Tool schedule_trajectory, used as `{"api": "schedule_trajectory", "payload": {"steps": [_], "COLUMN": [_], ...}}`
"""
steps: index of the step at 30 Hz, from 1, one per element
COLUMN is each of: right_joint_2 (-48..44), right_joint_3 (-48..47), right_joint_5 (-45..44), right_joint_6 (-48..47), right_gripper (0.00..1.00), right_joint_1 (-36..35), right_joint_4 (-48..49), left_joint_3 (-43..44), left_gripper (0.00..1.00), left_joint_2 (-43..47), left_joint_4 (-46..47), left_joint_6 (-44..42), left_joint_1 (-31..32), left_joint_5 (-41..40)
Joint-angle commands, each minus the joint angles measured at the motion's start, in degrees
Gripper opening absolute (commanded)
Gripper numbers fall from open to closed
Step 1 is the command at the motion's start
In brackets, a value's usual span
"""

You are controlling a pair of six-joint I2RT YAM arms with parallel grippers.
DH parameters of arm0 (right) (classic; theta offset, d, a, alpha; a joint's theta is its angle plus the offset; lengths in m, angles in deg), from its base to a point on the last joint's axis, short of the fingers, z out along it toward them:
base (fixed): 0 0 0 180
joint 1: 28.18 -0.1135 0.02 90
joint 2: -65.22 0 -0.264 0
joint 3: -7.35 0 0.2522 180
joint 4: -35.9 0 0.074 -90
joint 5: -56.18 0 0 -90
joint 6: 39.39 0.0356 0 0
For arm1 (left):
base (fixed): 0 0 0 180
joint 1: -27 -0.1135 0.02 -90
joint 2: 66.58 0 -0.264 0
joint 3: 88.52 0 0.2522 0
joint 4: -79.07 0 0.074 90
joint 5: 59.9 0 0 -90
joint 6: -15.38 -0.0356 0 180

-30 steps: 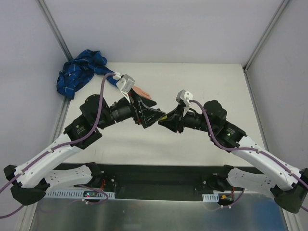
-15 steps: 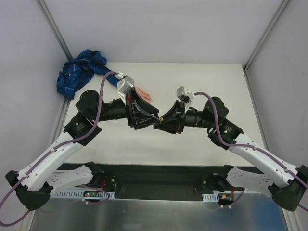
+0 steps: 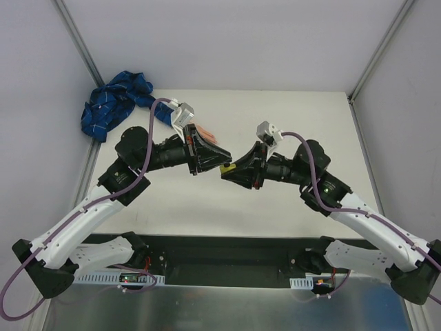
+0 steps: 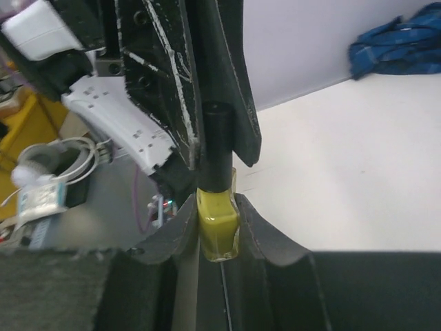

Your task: Paint the nails

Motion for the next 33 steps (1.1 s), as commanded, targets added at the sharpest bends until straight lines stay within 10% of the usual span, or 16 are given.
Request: {"api": "schedule_trajectory", "payload": {"steps": [1, 2, 5, 7, 13, 19, 26, 33], "right_joint_2": [-3.14, -1.84, 5.17, 7.92, 7.94, 3.99, 0.73, -0.33], "right_joint_3": [-5.13, -6.46, -9.8, -11.38, -12.8, -12.19, -6.56, -5.42], "right_joint_5": [-27.93, -53.0, -84.7, -86.21, -69.63, -45.54, -13.66, -1.4], "right_joint_6": [-12.2, -19.99, -30.06, -33.52, -32.04, -26.05, -14.2, -8.13], "right_gripper": [0.0, 0.0, 0.0, 0.0, 0.0, 0.0, 0.0, 0.0], "right_joint_1": [-8.74, -13.77, -26.28, -26.74, -23.33, -16.47, -7.67, -4.07], "right_joint_4": [-8.62, -10.6, -6.95, -6.05, -9.12, -16.24, -10.91, -7.64], "left_joint_3": [0.94, 1.02, 2.95, 5.05, 7.43, 7.53, 1.47, -0.91], "left_gripper": [0.0, 0.0, 0.0, 0.0, 0.0, 0.73, 0.79, 0.77], "left_joint_2": [-0.66, -0.57, -1.88, -3.55, -3.65, 0.48, 2.86, 4.7], "left_joint_4": [-5.32, -6.37, -12.35, -14.63, -15.7, -15.61, -10.09, -2.09], "left_joint_6": [1.64, 1.81, 2.43, 4.45, 3.31, 0.77, -0.56, 1.11], "left_joint_1": [0.61, 1.91, 5.69, 7.11, 6.5, 3.6, 2.02, 0.17], "left_joint_5": [-11.44, -20.61, -35.86, -41.79, -38.56, -26.6, -13.17, -3.4]}}
